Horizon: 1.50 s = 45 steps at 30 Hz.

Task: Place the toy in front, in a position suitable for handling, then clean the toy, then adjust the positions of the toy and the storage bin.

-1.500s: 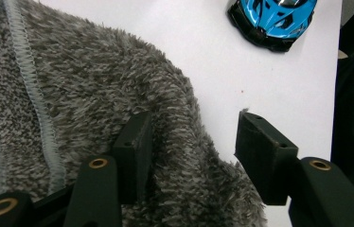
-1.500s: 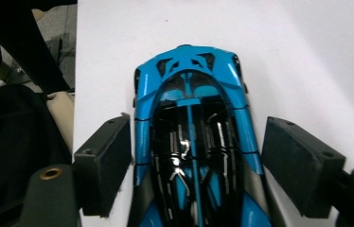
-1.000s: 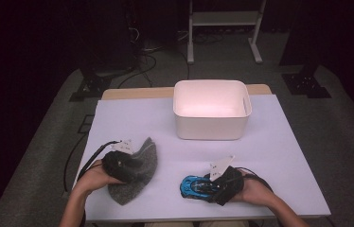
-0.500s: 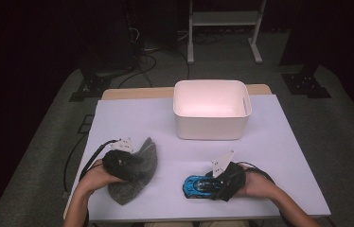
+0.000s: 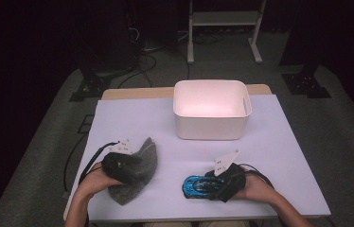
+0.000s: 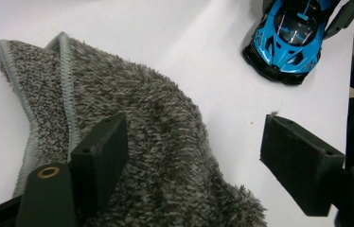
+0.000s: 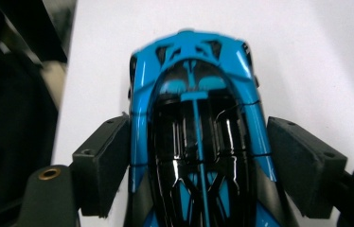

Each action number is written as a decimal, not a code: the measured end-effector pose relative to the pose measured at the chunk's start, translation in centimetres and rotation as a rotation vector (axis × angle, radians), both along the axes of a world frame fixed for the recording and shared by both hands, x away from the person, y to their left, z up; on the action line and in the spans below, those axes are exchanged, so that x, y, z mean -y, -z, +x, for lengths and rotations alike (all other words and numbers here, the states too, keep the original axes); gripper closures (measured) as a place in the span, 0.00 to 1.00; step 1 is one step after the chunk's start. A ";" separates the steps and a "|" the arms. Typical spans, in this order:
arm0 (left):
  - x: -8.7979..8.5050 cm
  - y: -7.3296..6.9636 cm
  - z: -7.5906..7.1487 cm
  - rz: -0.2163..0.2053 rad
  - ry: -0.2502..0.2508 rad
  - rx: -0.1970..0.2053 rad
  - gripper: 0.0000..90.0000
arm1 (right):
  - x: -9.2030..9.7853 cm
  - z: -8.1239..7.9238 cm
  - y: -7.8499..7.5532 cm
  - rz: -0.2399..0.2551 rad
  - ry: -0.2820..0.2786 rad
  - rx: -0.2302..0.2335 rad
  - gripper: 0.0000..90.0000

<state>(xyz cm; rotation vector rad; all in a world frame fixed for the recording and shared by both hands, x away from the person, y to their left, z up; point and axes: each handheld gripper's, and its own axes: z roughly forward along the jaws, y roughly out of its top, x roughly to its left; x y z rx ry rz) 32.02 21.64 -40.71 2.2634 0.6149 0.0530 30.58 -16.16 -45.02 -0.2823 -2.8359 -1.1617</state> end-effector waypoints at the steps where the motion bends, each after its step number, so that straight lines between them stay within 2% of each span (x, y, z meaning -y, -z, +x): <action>1: -0.1 0.0 0.0 0.000 -0.005 0.002 0.24 | 0.1 0.1 0.0 0.012 0.003 -0.006 0.25; 9: -0.4 0.1 -0.1 -0.012 -0.019 0.009 0.21 | 0.5 0.7 -1.0 0.066 0.026 -0.056 0.22; 13: -0.5 0.0 0.0 -0.018 -0.027 0.016 0.20 | 1.2 1.7 -2.4 0.056 0.060 -0.029 0.21; 16: -0.5 0.1 0.0 -0.013 -0.031 0.018 0.19 | 1.5 2.3 -3.2 0.066 0.070 -0.025 0.20; 19: -0.6 0.1 0.0 -0.023 -0.036 0.028 0.17 | 2.1 3.6 -4.8 0.065 0.099 0.003 0.20; 20: -0.7 0.0 -0.1 -0.024 -0.039 0.032 0.17 | 2.1 3.6 -4.8 0.065 0.099 0.003 0.20; 21: -0.7 -0.1 -0.1 -0.022 -0.051 0.041 0.13 | 2.3 4.2 -5.6 0.051 0.111 0.019 0.20; 22: -0.7 -0.1 -0.1 -0.022 -0.051 0.041 0.13 | 2.3 4.2 -5.6 0.051 0.111 0.019 0.20; 23: -0.7 -0.1 -0.2 -0.018 -0.051 0.044 0.13 | 2.4 4.7 -6.4 0.036 0.117 0.033 0.20; 24: -0.7 -0.1 -0.2 -0.018 -0.051 0.044 0.13 | 2.4 4.7 -6.4 0.036 0.117 0.033 0.20; 25: -0.7 -0.2 -0.2 -0.007 -0.053 0.048 0.12 | 2.5 5.2 -7.2 0.037 0.117 0.029 0.20; 26: -0.7 -0.2 -0.2 -0.007 -0.053 0.048 0.12 | 2.5 5.2 -7.2 0.037 0.117 0.029 0.20; 29: -0.6 -0.4 -0.4 -0.014 -0.053 0.051 0.12 | 2.5 5.8 -8.6 0.031 0.122 0.034 0.20; 37: -0.6 -0.5 -0.5 -0.011 -0.049 0.060 0.12 | 2.3 6.4 -10.4 0.020 0.112 0.056 0.20; 39: -0.6 -0.6 -0.5 -0.024 -0.052 0.066 0.12 | 2.3 6.5 -10.7 0.027 0.112 0.052 0.20; 40: -0.6 -0.6 -0.6 -0.021 -0.047 0.065 0.12 | 2.3 6.7 -11.1 0.027 0.111 0.049 0.24; 45: -0.8 -0.6 -0.5 -0.018 -0.050 0.067 0.12 | 2.2 7.5 -12.2 0.034 0.108 0.051 0.25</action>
